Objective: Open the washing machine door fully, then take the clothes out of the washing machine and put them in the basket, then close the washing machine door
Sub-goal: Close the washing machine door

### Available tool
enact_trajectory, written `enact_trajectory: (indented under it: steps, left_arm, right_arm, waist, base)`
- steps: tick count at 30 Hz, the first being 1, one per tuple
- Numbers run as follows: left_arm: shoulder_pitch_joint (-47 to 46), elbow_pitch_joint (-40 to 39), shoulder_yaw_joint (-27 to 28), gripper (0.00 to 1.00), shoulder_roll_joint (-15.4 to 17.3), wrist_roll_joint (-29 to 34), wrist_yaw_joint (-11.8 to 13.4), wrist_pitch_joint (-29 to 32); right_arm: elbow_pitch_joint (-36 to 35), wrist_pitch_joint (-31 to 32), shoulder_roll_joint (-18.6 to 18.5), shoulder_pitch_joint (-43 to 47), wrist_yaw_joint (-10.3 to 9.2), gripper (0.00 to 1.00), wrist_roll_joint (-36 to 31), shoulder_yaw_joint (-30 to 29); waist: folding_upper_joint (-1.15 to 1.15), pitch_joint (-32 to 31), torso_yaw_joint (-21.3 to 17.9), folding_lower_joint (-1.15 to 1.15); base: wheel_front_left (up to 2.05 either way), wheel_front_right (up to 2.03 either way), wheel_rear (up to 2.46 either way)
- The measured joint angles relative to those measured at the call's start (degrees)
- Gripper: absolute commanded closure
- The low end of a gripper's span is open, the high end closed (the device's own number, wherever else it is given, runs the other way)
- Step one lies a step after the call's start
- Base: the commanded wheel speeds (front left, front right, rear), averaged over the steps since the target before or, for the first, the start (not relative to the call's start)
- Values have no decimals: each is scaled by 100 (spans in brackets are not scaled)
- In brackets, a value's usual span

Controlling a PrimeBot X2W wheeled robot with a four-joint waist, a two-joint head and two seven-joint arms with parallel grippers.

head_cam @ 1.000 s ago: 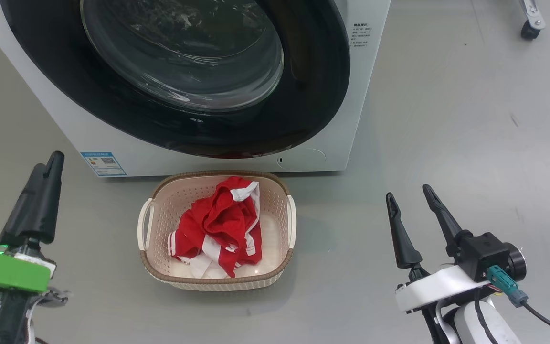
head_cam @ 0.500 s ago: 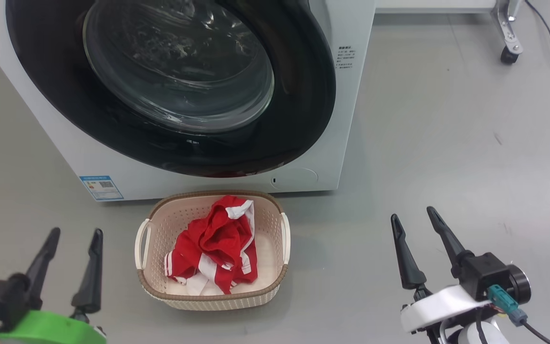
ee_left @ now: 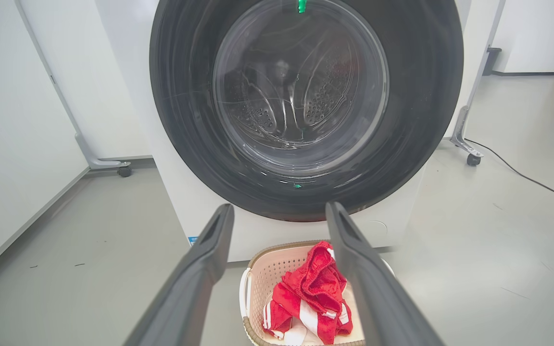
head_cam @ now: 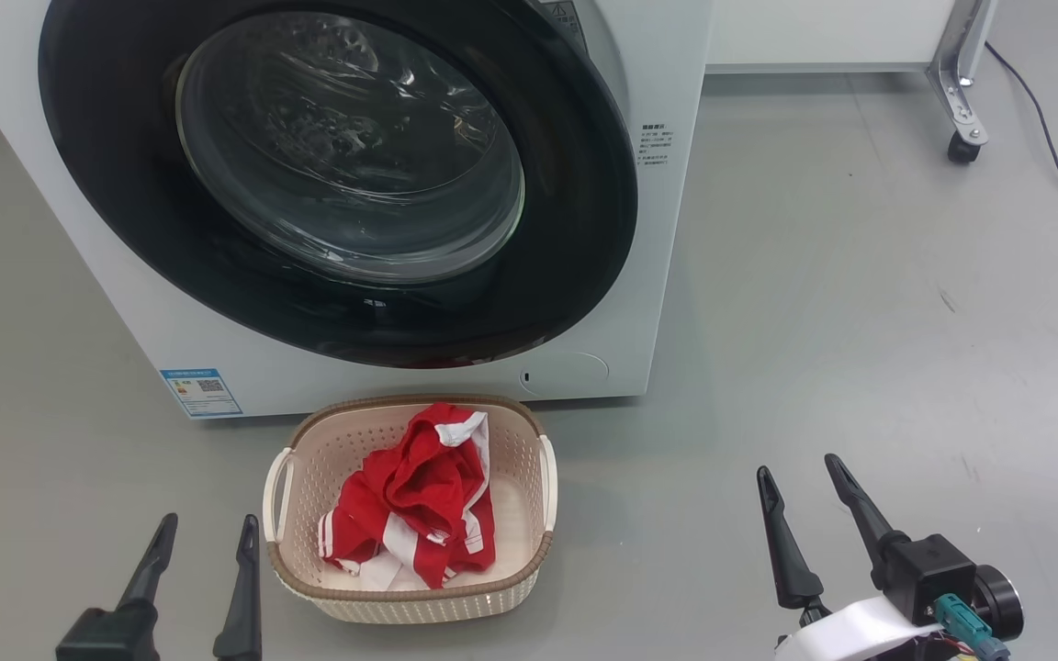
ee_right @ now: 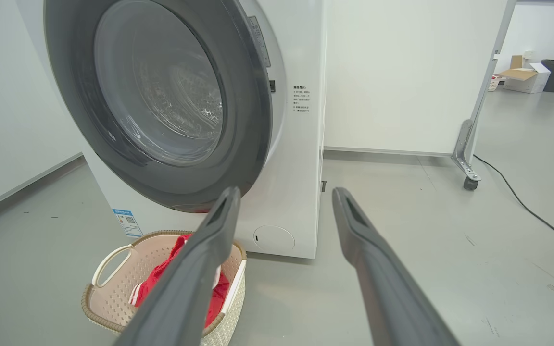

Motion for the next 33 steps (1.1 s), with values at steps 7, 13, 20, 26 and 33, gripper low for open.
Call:
enact_trajectory:
  steps: [7, 13, 20, 26, 33]
  left_arm:
    - [36, 114, -90, 0, -157, 100, 68, -161]
    - [51, 156, -94, 0, -236, 198, 127, -280]
    - [53, 194, -91, 0, -300, 240, 151, -365]
    - [53, 236, -90, 0, -337, 279, 175, -413]
    - [53, 278, -91, 0, -360, 291, 176, -439]
  right_arm:
    - [-7, 0, 9, 30, -52, 0, 0, -49]
    - [-25, 0, 11, 71, -57, 0, 0, -64]
    - [-48, 0, 25, 132, -58, 0, 0, -65]
    - [-57, 0, 29, 133, -59, 0, 0, -71]
    - [-62, 0, 33, 133, -59, 68, 1, -88]
  waist:
    - [0, -30, 16, 0]
    - [0, -37, 19, 0]
    - [0, -13, 7, 0]
    - [0, 0, -19, 0]
    - [0, -2, -53, 0]
  base:
    - [0, 0, 0]
    - [0, 0, 0]
    - [0, 0, 0]
    - [0, 0, 0]
    - [0, 0, 0]
